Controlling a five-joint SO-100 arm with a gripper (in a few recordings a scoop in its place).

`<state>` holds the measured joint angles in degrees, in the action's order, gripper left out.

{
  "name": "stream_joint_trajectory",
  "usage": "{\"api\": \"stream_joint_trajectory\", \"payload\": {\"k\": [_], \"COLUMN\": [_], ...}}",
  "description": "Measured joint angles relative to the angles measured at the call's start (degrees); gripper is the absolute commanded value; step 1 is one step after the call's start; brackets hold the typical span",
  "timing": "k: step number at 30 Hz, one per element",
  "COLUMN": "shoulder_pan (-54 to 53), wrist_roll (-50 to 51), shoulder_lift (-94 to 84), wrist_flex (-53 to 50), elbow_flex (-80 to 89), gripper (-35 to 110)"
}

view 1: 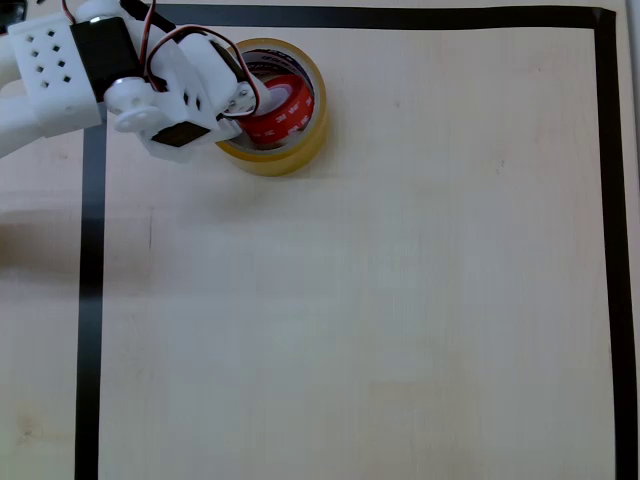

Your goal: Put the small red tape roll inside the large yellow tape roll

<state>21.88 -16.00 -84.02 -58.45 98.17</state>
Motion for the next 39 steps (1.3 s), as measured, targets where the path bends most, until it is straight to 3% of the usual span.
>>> {"api": "stream_joint_trajectory", "payload": {"k": [15, 27, 35, 39], "shoulder_pan": [0.8, -11.4, -20.7, -23.3], "wrist_roll": [1.3, 11.7, 14.9, 15.7], "shoulder_lift": [-15.8, -64.9, -97.9, -103.9], "wrist_flex": [-5.8, 18.3, 15.0, 10.6], "elbow_flex": [1.8, 44.6, 67.9, 71.6], "gripper": [15, 17, 18, 15]}}
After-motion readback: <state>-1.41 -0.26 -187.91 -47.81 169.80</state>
